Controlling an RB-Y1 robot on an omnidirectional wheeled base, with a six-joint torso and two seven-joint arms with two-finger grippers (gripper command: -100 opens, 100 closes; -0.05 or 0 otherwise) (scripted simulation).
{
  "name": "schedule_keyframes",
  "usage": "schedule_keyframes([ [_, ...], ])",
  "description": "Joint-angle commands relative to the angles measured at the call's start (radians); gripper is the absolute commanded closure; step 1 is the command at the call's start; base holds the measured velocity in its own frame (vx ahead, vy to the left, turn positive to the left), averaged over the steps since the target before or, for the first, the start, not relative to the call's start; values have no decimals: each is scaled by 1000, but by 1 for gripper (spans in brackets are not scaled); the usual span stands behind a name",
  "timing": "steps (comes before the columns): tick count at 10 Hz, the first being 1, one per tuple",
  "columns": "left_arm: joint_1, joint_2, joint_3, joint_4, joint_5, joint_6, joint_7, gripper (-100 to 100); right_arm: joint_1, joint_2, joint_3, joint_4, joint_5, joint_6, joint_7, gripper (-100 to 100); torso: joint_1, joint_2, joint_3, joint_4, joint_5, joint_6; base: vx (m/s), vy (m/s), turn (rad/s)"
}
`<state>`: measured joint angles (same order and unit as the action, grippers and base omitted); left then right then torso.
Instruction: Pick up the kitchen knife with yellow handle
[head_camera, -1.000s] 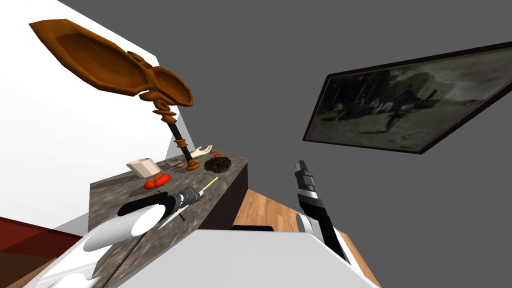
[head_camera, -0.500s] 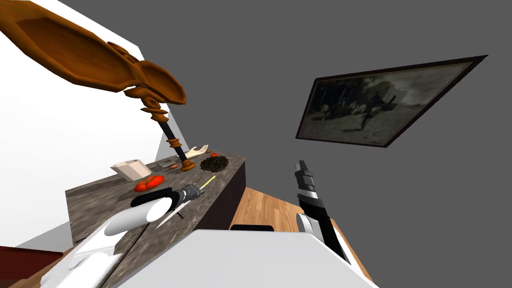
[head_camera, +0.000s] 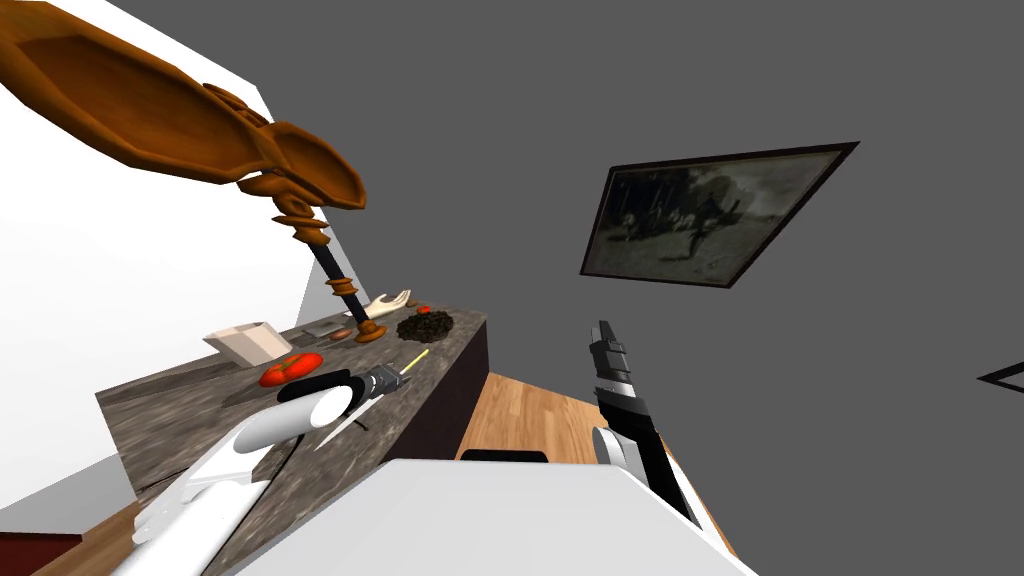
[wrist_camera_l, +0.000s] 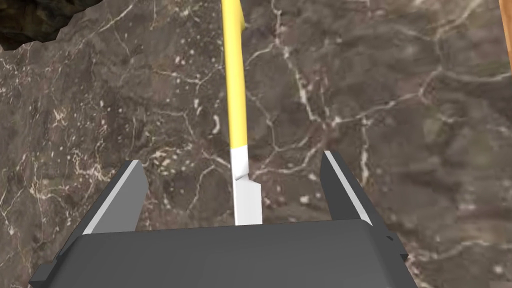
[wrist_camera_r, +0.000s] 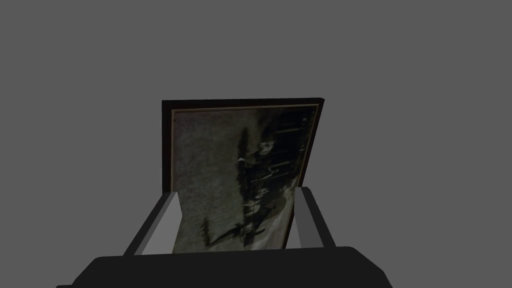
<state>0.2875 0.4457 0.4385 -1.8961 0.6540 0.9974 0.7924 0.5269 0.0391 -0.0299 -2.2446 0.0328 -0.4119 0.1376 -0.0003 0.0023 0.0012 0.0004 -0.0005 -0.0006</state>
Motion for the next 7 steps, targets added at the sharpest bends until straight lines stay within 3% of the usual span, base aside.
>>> schedule_keyframes([
  [1, 0, 0, 0, 0, 0, 0, 0, 100, 0, 0, 0, 0, 0, 0, 0, 0, 0, 0, 0, 0, 0, 0, -6, -1, 4],
  [5, 0, 0, 0, 0, 0, 0, 0, 100, 0, 0, 0, 0, 0, 0, 0, 0, 0, -3, -2, -1, 0, 0, 0, 0, 0],
  [6, 0, 0, 0, 0, 0, 0, 0, 0, 0, 0, 0, 0, 0, 0, 0, 0, 0, -3, -2, -1, 0, 0, 0, 0, 0],
  [7, 19, 15, 9, -15, 1, 37, 14, -100, 0, 0, 0, 0, 0, 0, 0, 0, 0, -3, -2, -1, 0, 0, 52, -7, 25],
])
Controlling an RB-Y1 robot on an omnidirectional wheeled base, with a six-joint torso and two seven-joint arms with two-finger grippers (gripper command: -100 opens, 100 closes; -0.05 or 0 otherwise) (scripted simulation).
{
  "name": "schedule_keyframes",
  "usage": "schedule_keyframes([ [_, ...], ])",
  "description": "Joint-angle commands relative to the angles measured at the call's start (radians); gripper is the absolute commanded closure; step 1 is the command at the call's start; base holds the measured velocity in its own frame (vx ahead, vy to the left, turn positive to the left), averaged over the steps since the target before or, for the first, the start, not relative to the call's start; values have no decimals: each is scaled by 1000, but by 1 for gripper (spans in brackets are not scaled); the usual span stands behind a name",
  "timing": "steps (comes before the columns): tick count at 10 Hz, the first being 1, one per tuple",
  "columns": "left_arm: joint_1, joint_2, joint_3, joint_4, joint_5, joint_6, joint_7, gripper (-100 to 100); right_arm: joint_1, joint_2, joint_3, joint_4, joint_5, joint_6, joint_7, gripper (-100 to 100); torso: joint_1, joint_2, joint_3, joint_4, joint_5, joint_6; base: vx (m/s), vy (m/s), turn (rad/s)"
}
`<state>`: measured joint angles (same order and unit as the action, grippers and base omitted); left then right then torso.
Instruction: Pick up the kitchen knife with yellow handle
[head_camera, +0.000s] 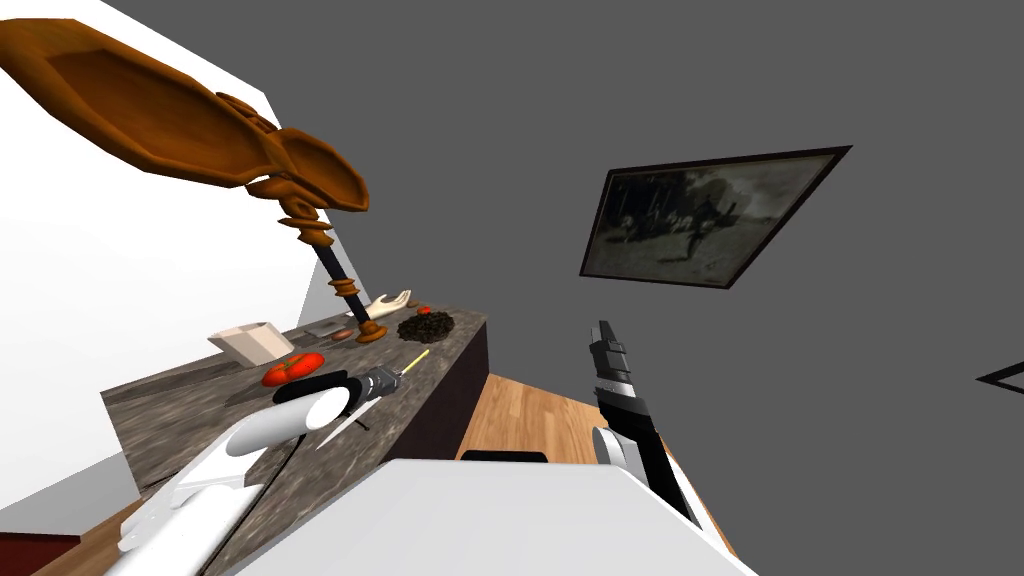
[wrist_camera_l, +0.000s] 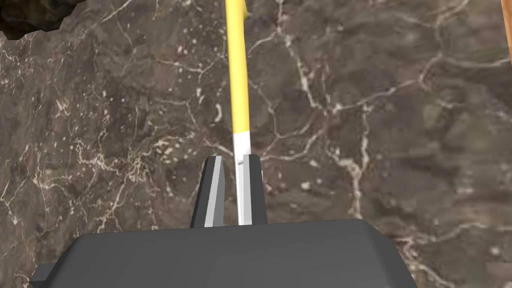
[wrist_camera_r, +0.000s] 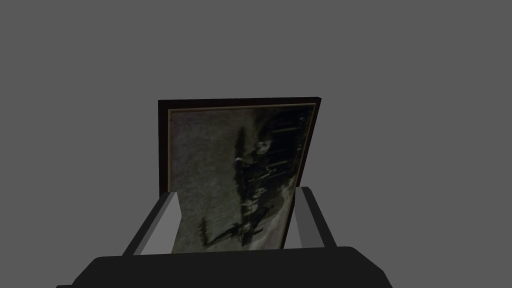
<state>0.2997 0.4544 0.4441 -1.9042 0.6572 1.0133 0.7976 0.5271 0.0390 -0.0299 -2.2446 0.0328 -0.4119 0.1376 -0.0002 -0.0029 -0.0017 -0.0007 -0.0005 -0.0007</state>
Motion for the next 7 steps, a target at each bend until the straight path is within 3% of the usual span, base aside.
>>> schedule_keyframes([
  [1, 13, 11, 6, -12, -1, 35, 14, -100, 0, 0, 0, 0, 0, 0, 0, 0, 0, 0, 0, 0, 0, 0, 91, -19, 25],
  [7, 79, 64, 38, -65, 3, 168, 65, -100, 0, 0, 0, 0, 0, 0, 0, 0, -1, -3, -2, -1, 0, 0, 90, -33, 18],
])
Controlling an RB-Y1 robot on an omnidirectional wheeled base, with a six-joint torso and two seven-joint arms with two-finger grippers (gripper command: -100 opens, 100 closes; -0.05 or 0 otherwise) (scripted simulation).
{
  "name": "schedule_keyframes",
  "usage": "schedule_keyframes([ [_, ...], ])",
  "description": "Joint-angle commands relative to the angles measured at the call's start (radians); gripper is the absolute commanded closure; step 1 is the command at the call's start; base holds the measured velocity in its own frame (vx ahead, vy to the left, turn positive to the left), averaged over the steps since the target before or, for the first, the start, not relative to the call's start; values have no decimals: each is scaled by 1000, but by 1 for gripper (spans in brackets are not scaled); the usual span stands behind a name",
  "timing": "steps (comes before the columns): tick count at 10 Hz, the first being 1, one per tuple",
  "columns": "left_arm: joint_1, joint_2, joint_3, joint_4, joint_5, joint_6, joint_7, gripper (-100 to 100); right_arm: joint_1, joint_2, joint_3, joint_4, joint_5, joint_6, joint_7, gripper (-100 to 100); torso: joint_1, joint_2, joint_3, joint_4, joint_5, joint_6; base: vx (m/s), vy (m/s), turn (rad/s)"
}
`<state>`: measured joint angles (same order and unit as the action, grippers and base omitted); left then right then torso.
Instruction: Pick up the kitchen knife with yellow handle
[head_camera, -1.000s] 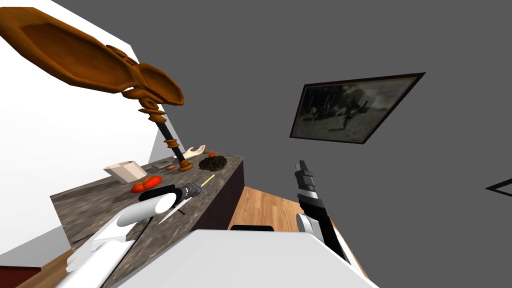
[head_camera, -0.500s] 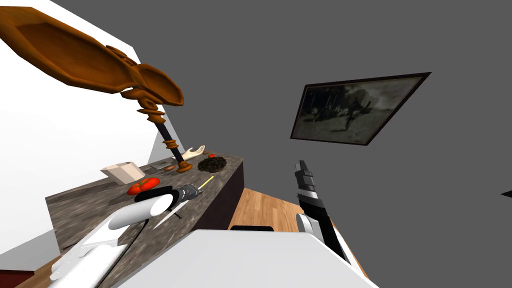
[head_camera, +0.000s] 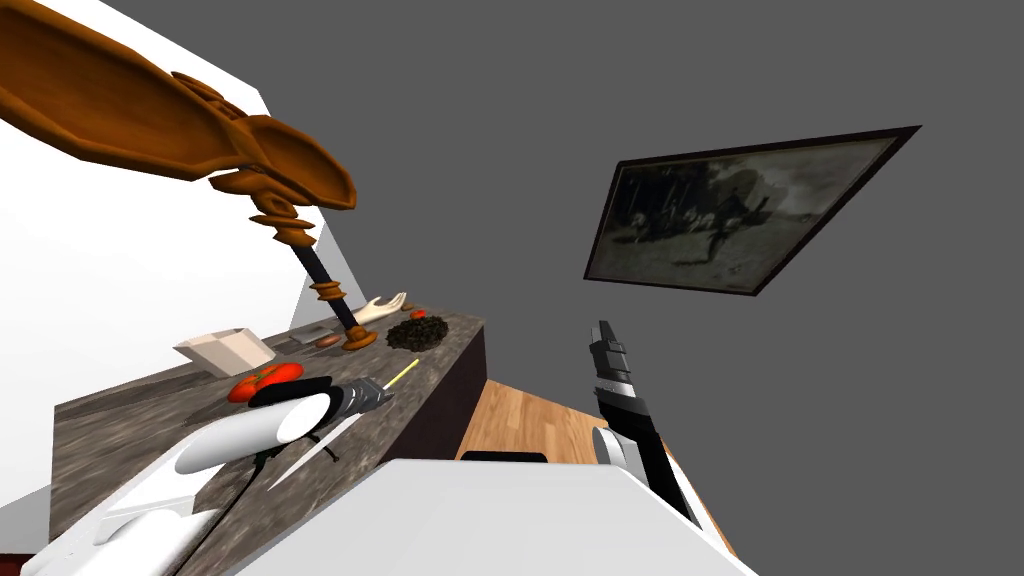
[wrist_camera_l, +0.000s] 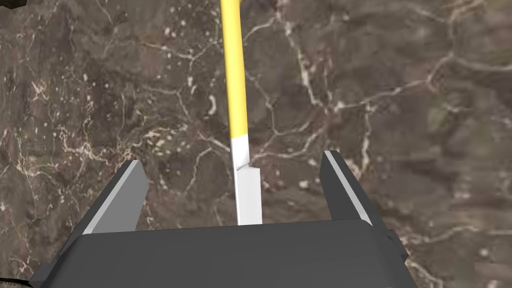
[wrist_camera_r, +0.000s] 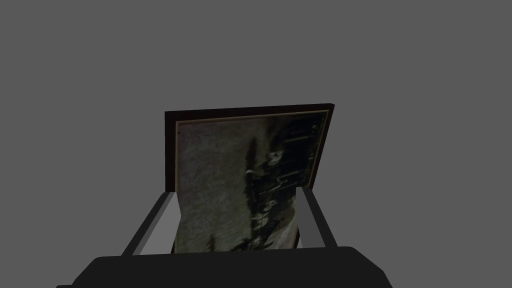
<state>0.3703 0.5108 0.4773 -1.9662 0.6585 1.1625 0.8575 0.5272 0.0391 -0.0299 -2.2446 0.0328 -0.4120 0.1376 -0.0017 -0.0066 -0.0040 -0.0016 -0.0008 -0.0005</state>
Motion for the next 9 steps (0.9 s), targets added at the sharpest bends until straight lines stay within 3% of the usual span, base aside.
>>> schedule_keyframes([
  [1, 16, 14, 8, -9, 2, 34, 11, -100, 0, 0, 0, 0, 0, 0, 0, 0, 0, 0, 0, 0, 0, 0, 99, -25, 28],
  [9, 94, 78, 46, -68, 5, 192, 71, -100, 0, 0, 0, 0, 0, 0, 0, 0, 0, 1, 1, 0, 0, 0, 79, -27, 18],
])
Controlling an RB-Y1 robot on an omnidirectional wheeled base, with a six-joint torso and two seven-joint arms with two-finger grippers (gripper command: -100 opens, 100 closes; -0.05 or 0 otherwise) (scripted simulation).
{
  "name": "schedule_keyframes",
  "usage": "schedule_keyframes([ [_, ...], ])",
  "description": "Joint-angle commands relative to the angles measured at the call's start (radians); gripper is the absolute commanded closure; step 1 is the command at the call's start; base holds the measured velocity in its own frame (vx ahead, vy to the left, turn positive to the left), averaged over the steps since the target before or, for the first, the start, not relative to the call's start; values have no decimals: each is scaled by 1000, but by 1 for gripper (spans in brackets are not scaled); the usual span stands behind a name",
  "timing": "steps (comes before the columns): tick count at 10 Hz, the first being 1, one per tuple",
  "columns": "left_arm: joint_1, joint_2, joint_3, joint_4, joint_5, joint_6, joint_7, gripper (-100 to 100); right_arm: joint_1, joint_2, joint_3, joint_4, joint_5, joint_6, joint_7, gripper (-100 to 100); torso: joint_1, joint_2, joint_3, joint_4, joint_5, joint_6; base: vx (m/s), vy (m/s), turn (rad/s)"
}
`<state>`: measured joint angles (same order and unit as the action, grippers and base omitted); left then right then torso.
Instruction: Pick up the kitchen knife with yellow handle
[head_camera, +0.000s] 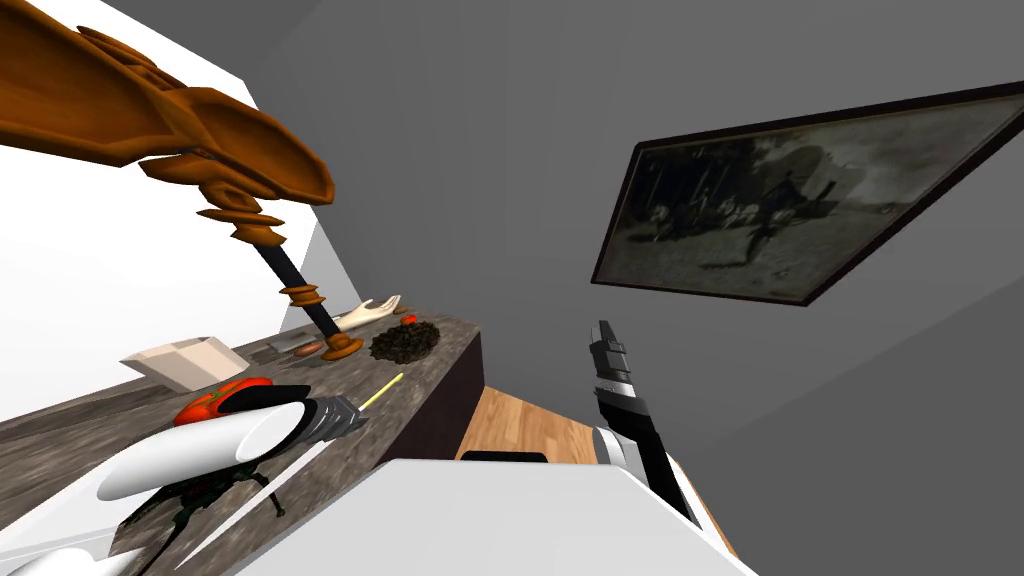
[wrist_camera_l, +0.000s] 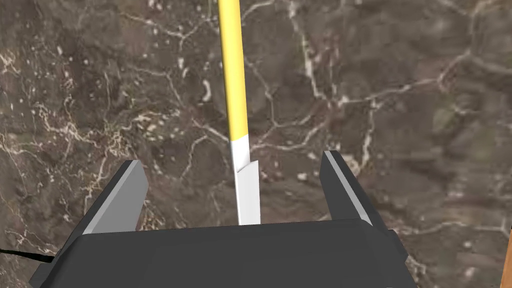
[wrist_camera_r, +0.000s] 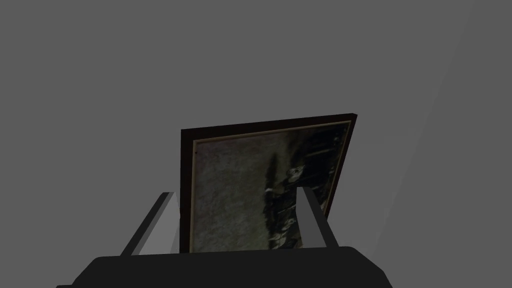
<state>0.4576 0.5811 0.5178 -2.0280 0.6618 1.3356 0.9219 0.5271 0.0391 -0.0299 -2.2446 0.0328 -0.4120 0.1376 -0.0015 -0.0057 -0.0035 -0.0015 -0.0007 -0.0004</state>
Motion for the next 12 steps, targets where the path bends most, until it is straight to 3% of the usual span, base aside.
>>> schedule_keyframes([
  [1, 13, 13, 8, -11, 3, 33, 12, -100, 0, 0, 0, 0, 0, 0, 0, 0, 0, 0, 0, 0, 0, 0, 77, -30, 17],
  [12, 114, 98, 58, -85, 5, 238, 88, -100, 0, 0, 0, 0, 0, 0, 0, 0, -1, -2, -1, 0, 0, 0, 80, -28, 19],
])
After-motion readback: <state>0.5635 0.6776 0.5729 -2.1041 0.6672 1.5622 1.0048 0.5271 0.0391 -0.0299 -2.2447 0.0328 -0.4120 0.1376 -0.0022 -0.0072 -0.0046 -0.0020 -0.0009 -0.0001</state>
